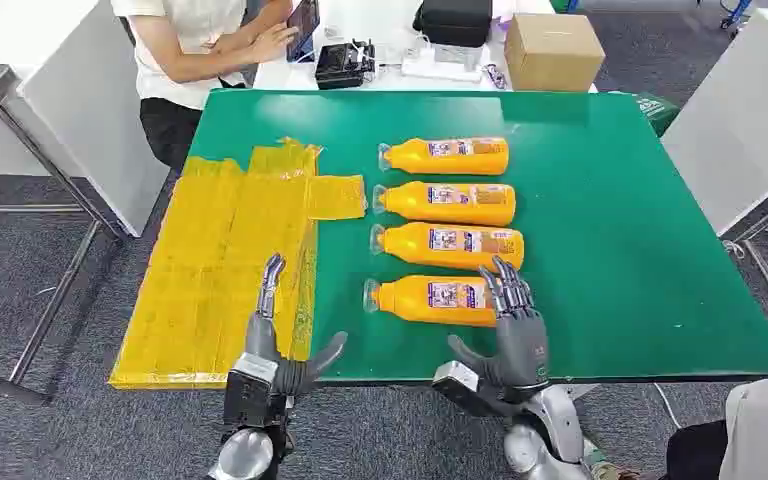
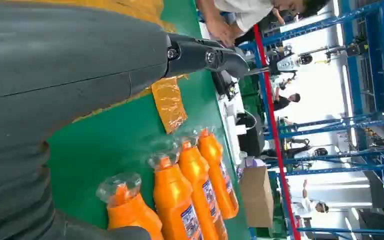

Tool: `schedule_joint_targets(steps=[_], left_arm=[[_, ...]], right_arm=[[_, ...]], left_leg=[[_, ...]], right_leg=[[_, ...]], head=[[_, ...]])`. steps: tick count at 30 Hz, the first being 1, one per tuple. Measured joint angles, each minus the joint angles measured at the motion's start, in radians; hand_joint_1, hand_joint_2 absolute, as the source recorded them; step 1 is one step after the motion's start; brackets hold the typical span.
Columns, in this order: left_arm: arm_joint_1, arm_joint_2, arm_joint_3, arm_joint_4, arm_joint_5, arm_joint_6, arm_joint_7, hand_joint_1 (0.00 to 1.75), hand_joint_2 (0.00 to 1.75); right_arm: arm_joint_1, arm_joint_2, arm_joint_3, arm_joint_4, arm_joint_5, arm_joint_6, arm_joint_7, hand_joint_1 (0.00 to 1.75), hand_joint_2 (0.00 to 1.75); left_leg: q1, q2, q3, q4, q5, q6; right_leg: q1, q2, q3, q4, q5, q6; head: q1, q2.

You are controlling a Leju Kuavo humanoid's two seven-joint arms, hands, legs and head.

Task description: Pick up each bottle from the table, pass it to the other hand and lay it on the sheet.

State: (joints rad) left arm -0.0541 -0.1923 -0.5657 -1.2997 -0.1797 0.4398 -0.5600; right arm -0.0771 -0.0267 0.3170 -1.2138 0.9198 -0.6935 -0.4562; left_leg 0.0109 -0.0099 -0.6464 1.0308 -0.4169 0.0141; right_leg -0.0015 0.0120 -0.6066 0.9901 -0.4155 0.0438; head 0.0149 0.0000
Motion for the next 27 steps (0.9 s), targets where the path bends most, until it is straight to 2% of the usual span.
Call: schedule_joint_targets(steps=[27], left_arm=[[-0.002,0.000,-0.002,0.000,-0.016,-0.013,0.010,0.00,1.75]], right_arm=[[-0.040,-0.032,0.006,0.048,0.038,0.028,0.055,0.00,1.75]], left_leg=[[0.000,0.000,0.000,0.000,0.000,0.000]], right_leg=[[0.000,0.000,0.000,0.000,0.000,0.000]], head=[[0.000,0.000]])
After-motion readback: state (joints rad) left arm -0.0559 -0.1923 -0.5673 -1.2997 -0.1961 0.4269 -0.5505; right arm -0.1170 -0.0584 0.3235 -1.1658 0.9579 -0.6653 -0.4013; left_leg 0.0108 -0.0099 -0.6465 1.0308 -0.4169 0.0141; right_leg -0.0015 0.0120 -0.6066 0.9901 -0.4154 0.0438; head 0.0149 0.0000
